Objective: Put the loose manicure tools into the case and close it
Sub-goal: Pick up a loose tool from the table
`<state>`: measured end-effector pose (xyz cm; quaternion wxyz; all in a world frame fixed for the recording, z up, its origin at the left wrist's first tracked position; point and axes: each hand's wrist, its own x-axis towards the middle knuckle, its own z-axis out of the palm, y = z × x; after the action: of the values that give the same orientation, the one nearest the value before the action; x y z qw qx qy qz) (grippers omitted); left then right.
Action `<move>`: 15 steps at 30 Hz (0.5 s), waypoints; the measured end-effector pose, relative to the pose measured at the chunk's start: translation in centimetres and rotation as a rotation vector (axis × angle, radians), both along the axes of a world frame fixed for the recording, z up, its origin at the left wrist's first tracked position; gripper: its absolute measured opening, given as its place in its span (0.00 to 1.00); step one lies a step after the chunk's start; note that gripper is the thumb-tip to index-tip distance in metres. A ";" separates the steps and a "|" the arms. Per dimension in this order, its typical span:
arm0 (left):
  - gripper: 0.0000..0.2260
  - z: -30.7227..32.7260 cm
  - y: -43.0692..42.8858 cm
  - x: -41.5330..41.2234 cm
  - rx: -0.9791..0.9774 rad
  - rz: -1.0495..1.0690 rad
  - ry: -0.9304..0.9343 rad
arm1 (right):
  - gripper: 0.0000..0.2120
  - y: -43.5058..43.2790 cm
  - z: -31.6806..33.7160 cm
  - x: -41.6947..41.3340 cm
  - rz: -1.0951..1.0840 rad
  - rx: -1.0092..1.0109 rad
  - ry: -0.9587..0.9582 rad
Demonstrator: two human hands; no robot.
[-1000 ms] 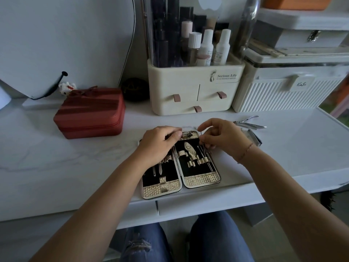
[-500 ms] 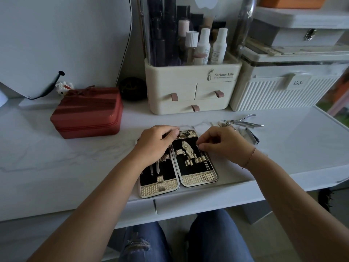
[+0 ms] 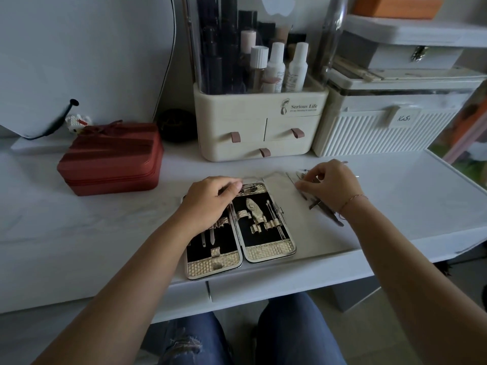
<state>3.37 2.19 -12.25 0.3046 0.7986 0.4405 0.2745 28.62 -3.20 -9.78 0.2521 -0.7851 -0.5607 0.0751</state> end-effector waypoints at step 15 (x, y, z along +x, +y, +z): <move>0.15 -0.1 0.1 0.0 0.003 0.001 0.006 | 0.10 0.5 0.8 -2.5 -0.031 -0.194 -0.116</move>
<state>3.34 2.31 -12.33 0.3018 0.7998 0.4413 0.2730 26.13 -2.73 -8.94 0.1431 -0.8175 -0.5523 0.0794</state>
